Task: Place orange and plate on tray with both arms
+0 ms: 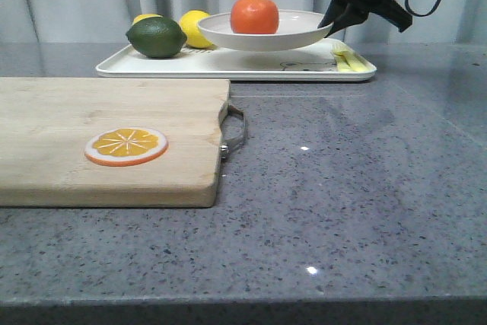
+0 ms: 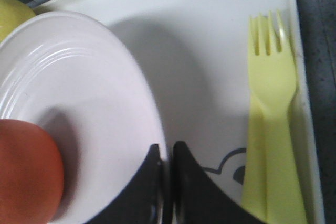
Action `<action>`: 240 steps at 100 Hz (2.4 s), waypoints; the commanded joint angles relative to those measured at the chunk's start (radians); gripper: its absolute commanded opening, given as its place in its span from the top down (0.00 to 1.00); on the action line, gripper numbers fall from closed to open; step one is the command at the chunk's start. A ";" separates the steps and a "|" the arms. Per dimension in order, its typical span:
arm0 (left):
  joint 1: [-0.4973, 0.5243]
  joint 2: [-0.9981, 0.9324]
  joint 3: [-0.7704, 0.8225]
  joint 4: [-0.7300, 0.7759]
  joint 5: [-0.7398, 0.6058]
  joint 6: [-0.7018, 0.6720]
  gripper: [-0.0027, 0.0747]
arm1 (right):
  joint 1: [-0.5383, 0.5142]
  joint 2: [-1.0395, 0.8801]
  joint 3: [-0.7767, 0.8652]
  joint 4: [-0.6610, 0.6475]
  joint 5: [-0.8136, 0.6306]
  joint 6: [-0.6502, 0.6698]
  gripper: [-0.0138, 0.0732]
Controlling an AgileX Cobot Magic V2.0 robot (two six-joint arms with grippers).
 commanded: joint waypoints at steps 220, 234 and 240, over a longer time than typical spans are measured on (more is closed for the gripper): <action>0.002 0.000 -0.030 0.004 -0.033 -0.009 0.21 | -0.018 -0.336 -0.072 -0.087 0.070 -0.141 0.31; 0.002 0.000 -0.030 0.004 -0.033 -0.009 0.21 | -0.018 -0.438 -0.041 -0.183 0.091 -0.144 0.31; 0.002 0.000 -0.030 0.004 -0.033 -0.009 0.21 | -0.018 -0.493 -0.010 -0.217 0.091 -0.146 0.31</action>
